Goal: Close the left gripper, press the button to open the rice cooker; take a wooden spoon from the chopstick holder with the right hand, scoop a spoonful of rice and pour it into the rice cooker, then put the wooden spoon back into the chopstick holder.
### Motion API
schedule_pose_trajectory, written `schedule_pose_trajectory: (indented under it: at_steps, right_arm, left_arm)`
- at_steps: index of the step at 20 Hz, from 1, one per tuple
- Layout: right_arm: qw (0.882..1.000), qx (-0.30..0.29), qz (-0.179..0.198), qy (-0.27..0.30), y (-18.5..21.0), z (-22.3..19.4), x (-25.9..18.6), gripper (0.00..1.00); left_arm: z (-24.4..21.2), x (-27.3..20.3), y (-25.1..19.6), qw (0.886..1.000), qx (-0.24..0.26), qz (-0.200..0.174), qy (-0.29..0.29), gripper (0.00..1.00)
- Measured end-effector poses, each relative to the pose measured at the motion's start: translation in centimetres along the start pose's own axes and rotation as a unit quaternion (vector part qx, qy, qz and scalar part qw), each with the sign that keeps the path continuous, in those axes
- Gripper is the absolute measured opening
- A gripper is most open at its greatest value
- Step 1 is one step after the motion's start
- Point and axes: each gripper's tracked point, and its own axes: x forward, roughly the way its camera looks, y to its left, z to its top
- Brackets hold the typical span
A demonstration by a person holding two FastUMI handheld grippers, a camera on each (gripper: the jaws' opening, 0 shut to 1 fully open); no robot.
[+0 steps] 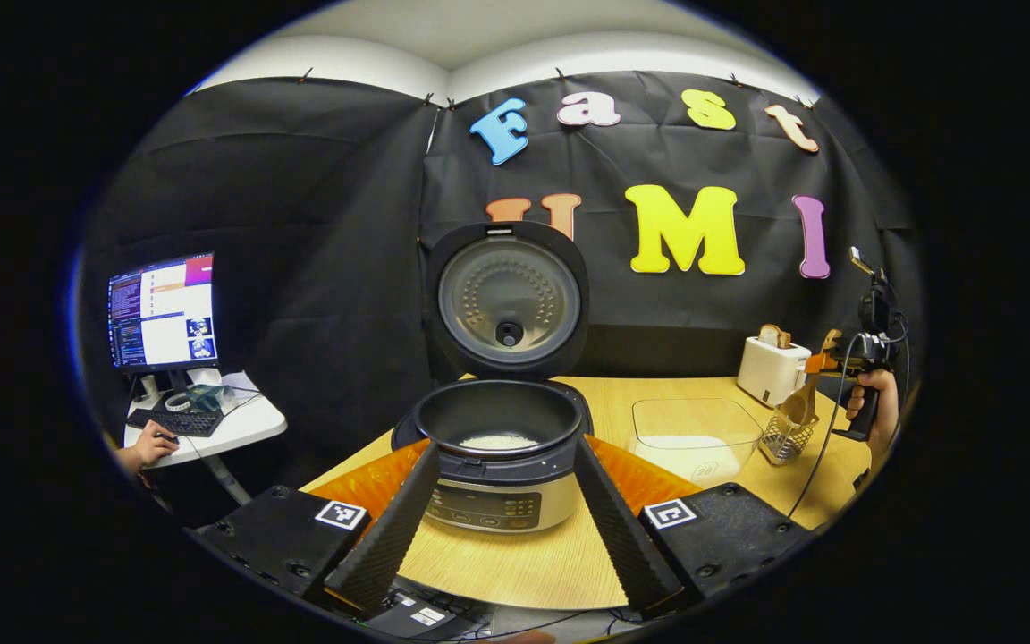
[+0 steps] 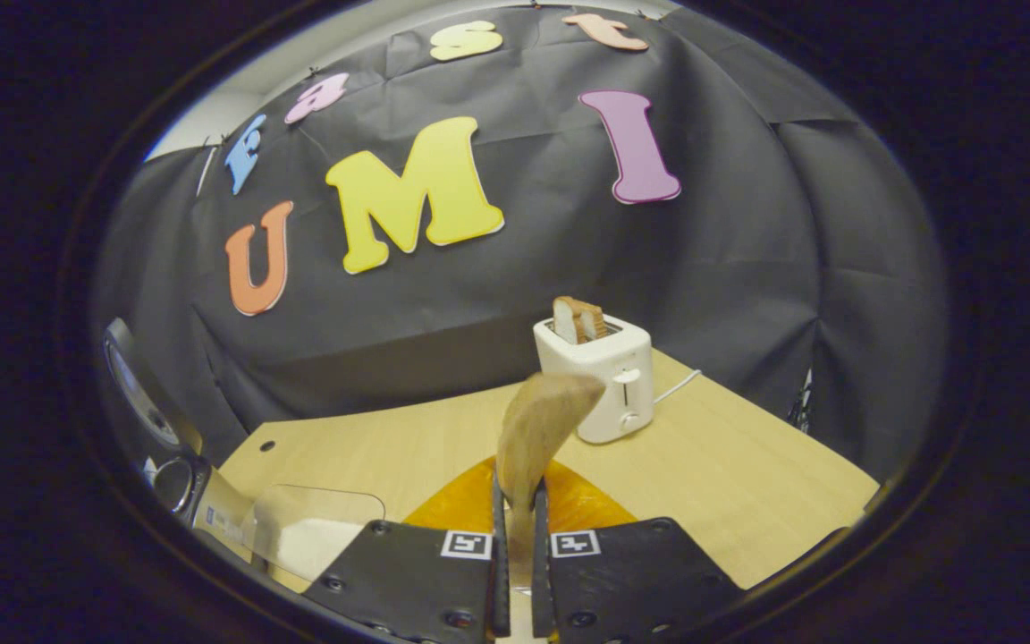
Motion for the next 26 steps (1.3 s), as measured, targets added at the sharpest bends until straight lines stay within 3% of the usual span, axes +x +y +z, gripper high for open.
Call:
schedule_pose_trajectory:
  at_steps: [2, 3, 6, 7, 11, 13, 17, 18, 20, 21, 22, 26]
  right_arm:
    - [1.0, -0.002, -0.004, -0.01, -0.6, 0.7, 0.1, 0.25]
    - [1.0, -0.002, -0.01, -0.02, -1.1, 1.2, -0.3, 0.26]
    - [0.998, -0.007, -0.02, -0.052, -2.2, 2.9, -1.6, 0.49]
    - [0.998, -0.01, -0.021, -0.059, -2.5, 3.3, -2.1, 0.66]
    - [0.996, -0.04, -0.009, -0.073, -2.8, 3.4, -4.7, 0.88]
    - [0.994, -0.064, -0.007, -0.088, -2.9, 3.5, -6.5, 0.94]
    - [0.991, -0.064, 0.01, -0.115, -2.8, 3.0, -10.0, 0.94]
    - [0.991, -0.063, 0.017, -0.115, -2.6, 2.7, -10.5, 0.94]
    - [0.99, -0.07, 0.031, -0.117, -2.4, 2.1, -11.4, 0.94]
    - [0.989, -0.076, 0.035, -0.118, -2.4, 1.8, -11.7, 0.94]
    - [0.988, -0.085, 0.038, -0.12, -2.1, 1.5, -12.1, 0.94]
    - [0.986, -0.099, 0.066, -0.114, -1.2, -0.3, -13.1, 0.94]
  left_arm:
    - [0.4, 0.0, -0.2, 1.0, 0.004, 0.001, -0.006, 0.97]
    - [0.5, 0.0, -0.4, 1.0, 0.005, -0.002, -0.006, 0.97]
    - [1.6, 0.0, -0.5, 1.0, 0.008, -0.001, -0.009, 0.97]
    - [2.1, 0.1, -0.5, 1.0, 0.008, 0.0, -0.011, 0.97]
    - [5.1, 0.4, -1.1, 0.999, 0.022, -0.007, -0.028, 0.97]
    - [7.0, 0.7, -1.0, 0.999, 0.029, -0.006, -0.039, 0.96]
    - [11.9, 2.1, -0.3, 0.996, 0.051, -0.001, -0.07, 0.96]
    - [12.9, 2.5, -0.1, 0.996, 0.055, 0.001, -0.076, 1.0]
    - [15.2, 3.6, 0.0, 0.995, 0.058, -0.002, -0.087, 0.96]
    - [16.3, 4.3, 0.0, 0.994, 0.056, -0.001, -0.092, 0.88]
    - [17.5, 5.2, 0.2, 0.994, 0.052, -0.001, -0.098, 0.96]
    - [21.8, 9.7, -0.8, 0.992, 0.04, -0.006, -0.117, 0.94]
